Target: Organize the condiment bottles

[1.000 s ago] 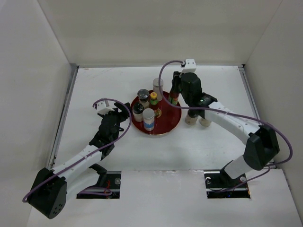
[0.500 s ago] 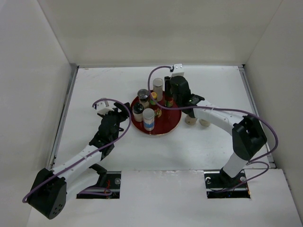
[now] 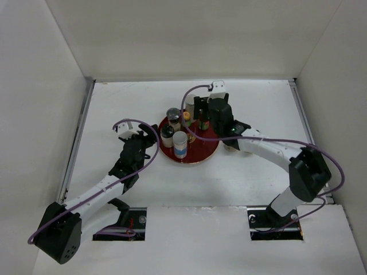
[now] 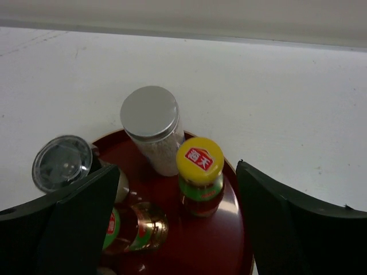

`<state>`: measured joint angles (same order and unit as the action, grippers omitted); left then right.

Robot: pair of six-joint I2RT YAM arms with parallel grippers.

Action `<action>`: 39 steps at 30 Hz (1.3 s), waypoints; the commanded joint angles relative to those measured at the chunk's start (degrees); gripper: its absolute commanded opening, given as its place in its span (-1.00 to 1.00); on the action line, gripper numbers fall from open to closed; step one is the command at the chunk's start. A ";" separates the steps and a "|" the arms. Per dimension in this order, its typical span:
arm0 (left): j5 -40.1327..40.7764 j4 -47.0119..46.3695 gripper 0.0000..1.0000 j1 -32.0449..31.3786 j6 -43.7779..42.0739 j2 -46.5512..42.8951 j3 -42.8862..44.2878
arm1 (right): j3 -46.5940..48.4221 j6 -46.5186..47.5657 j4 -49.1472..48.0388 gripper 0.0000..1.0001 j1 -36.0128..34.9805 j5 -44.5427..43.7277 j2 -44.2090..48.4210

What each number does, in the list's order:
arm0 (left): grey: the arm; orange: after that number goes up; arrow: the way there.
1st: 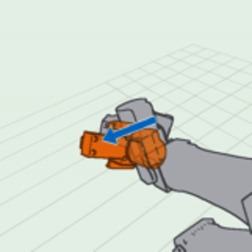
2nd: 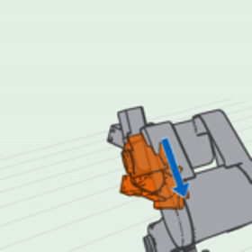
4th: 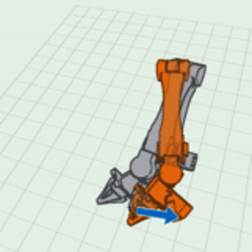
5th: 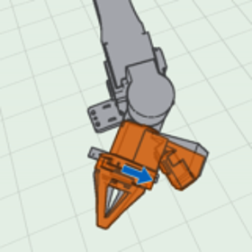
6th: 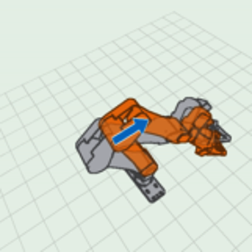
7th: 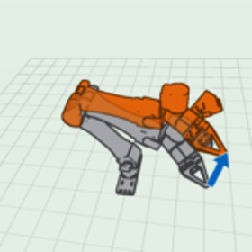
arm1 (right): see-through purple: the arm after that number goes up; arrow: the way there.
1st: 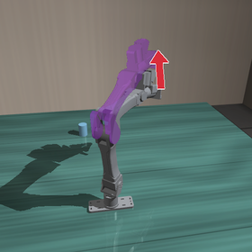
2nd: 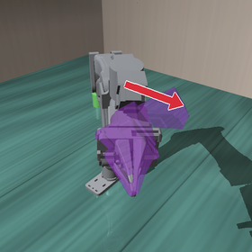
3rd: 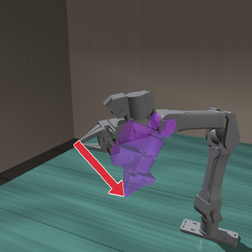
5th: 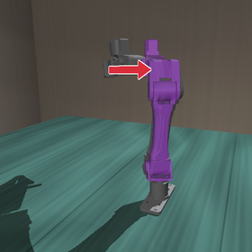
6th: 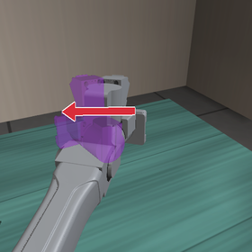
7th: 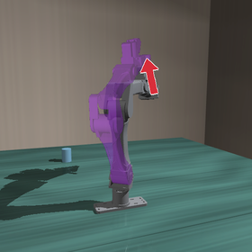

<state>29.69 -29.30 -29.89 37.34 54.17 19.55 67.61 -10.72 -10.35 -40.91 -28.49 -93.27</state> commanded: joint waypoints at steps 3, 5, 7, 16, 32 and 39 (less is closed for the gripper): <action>-0.60 -2.69 0.40 0.49 0.45 -1.52 -0.48 | -8.53 -2.37 -2.66 0.74 -0.45 -3.06 13.45; -0.34 -2.78 0.40 0.49 0.45 -1.79 -0.48 | -13.10 -4.21 -0.82 0.58 -0.45 -5.25 17.84; -0.60 -2.78 0.40 0.49 0.45 -1.35 -0.48 | -16.71 -6.06 2.42 0.29 -0.45 -7.62 22.15; -0.51 -2.61 0.40 0.23 0.45 -2.40 -0.48 | -23.67 -13.27 15.01 0.47 1.66 -10.01 28.68; -0.60 -2.69 0.40 0.23 0.54 -1.62 -0.39 | -22.88 -12.92 12.90 0.74 5.62 -6.93 17.25; -0.78 -2.61 0.40 0.40 0.71 -1.26 -0.30 | -22.18 -12.40 11.85 0.65 6.06 -6.67 13.92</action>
<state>29.56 -29.39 -29.65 37.56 52.66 19.49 43.77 -22.94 3.77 -35.53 -35.53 -78.48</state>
